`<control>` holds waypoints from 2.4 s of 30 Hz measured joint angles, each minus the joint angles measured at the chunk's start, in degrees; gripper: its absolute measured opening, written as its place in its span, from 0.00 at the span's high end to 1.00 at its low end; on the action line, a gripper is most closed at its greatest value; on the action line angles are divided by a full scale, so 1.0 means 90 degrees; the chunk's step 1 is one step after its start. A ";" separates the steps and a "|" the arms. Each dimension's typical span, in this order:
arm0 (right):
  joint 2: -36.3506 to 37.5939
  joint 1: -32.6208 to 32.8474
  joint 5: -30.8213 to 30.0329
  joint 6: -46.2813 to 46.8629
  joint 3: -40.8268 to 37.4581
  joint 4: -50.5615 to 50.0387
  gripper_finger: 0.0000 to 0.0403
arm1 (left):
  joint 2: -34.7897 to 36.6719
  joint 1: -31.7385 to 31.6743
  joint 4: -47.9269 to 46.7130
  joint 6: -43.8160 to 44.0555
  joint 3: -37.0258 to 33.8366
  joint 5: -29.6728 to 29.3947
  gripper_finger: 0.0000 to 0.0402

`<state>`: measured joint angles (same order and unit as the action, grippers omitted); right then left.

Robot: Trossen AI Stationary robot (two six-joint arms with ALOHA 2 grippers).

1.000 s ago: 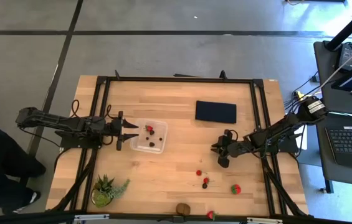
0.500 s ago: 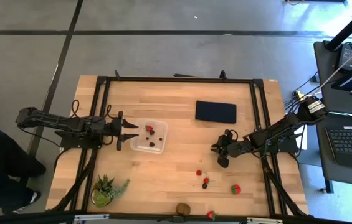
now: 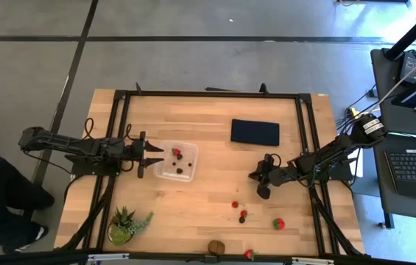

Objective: Pick and placing Produce into tupperware
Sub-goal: Put the right black cherry into the transparent bin

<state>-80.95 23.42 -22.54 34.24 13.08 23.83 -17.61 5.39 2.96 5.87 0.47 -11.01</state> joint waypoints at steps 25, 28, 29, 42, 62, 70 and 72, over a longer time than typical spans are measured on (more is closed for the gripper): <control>0.0012 -0.0553 0.0534 0.0527 0.1956 -0.3344 0.94 | 0.0000 0.0000 -0.0002 0.0005 0.0000 0.0000 0.58; 0.0012 -0.0723 0.0929 0.0948 0.2729 -0.5149 0.92 | 0.0002 0.0000 -0.0002 0.0007 0.0000 0.0000 0.58; 0.0012 -0.0769 0.1052 0.1052 0.2974 -0.5658 0.90 | 0.0000 0.0002 -0.0002 0.0007 0.0000 0.0000 0.58; 0.0017 -0.0808 0.1564 0.1520 0.4748 -0.8568 0.48 | 0.0001 0.0000 -0.0067 0.0019 -0.0001 0.0000 0.59; -0.0007 -0.0150 0.1549 -0.1098 0.3525 -0.6893 0.36 | 0.0002 0.0002 -0.0074 0.0017 0.0000 0.0005 0.60; -0.0010 -0.0151 0.1468 -0.1365 0.3081 -0.6490 0.36 | 0.0002 0.0002 -0.0073 0.0017 -0.0002 0.0005 0.58; -0.0010 -0.0151 0.1463 -0.1362 0.2945 -0.6297 0.36 | 0.0002 0.0002 -0.0073 0.0017 0.0000 0.0005 0.58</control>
<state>-81.03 22.06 -9.38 21.98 39.59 -32.84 -17.58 5.40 2.31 6.02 0.47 -10.96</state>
